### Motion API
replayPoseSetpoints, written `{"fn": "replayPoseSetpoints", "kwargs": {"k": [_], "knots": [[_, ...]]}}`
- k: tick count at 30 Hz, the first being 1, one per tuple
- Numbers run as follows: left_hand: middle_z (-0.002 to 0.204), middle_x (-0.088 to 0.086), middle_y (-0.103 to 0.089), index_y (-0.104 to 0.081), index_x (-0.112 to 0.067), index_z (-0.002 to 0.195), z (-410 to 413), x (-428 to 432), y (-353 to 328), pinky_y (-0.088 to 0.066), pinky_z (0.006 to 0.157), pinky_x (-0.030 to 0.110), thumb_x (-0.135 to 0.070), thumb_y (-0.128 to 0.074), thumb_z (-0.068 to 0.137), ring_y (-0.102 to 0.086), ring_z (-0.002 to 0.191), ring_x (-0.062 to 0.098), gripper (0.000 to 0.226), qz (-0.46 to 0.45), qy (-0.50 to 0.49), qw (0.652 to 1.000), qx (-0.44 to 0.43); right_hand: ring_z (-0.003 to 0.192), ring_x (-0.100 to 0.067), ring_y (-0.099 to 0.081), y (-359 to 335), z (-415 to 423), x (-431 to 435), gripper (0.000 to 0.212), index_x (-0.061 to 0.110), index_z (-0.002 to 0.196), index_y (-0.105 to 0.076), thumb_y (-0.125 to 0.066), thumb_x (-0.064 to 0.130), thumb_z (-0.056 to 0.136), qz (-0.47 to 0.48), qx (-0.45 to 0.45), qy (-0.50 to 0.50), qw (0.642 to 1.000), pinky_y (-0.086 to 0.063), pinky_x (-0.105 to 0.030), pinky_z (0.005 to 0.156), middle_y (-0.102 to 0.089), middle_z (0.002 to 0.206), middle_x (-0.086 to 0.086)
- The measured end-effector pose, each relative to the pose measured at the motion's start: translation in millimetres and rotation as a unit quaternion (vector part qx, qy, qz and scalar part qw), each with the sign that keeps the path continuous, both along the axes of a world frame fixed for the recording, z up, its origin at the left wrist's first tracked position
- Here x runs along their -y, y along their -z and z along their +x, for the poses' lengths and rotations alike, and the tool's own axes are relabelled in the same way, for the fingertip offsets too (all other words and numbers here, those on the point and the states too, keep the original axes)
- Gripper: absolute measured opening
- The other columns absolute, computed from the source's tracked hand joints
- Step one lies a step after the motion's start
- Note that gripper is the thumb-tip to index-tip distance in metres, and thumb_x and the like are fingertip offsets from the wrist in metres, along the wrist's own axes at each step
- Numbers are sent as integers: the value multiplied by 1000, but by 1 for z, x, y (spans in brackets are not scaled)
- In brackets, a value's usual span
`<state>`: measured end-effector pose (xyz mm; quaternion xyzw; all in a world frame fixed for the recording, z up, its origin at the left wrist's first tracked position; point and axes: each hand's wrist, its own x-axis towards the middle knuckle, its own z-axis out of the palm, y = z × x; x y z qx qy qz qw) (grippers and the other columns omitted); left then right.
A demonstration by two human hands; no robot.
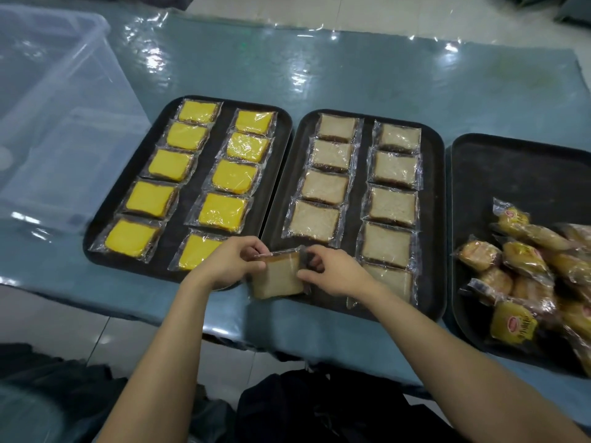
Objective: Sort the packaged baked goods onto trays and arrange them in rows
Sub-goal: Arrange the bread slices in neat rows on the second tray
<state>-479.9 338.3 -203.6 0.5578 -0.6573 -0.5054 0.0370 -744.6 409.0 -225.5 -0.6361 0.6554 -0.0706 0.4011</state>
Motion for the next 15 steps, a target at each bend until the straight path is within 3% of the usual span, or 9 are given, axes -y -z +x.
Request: {"fn": "replayPoseSetpoints", "kwargs": {"k": [3, 6, 8, 11, 13, 15], "knots": [[107, 3, -81, -80, -30, 108, -6, 1, -10, -61, 96, 44, -17, -85, 95, -76, 106, 21, 19, 0, -29, 997, -69, 86, -29, -78, 1, 0, -7, 28, 12, 117, -71, -86, 14, 94, 52, 250, 189, 948, -68, -46, 83, -74, 101, -8], [114, 8, -81, -72, -29, 130, -21, 0, -11, -62, 98, 49, -21, -87, 93, -77, 112, 31, 41, 35, -147, 977, -150, 71, -27, -73, 2, -7, -16, 15, 3, 97, -66, -79, -4, 95, 50, 320, 308, 895, -69, -42, 69, -71, 87, -15], [122, 13, -77, -64, -26, 139, -28, -2, 0, -64, 98, 55, -17, -90, 90, -76, 114, 36, 55, 90, -163, 971, -151, 66, -26, -73, 10, -15, -17, 15, 3, 97, -66, -78, -5, 95, 55, 298, 363, 881, -69, -50, 75, -72, 85, -13], [120, 9, -74, -62, -27, 140, -38, -8, 21, -68, 82, 43, -10, -90, 89, -76, 107, 31, 61, 60, -120, 989, -67, 69, -28, -79, 16, -20, -20, 20, 10, 106, -67, -82, 5, 95, 49, 208, 375, 902, -66, -57, 83, -78, 89, -10], [110, 4, -75, -60, -29, 137, -47, -12, 30, -64, 66, 30, -12, -90, 90, -76, 97, 25, 59, 1, -133, 991, -25, 73, -21, -78, 11, -18, -21, 34, 15, 121, -62, -84, 14, 95, 12, 126, 333, 935, -65, -43, 74, -78, 89, -3], [101, 3, -76, -54, -31, 136, -59, -17, 33, -60, 60, 25, -13, -90, 90, -75, 89, 19, 61, -37, -152, 988, -2, 79, -14, -72, 5, -14, -22, 62, 19, 142, -51, -86, 17, 91, -26, 60, 273, 960, -55, -27, 65, -75, 91, 1]]}}
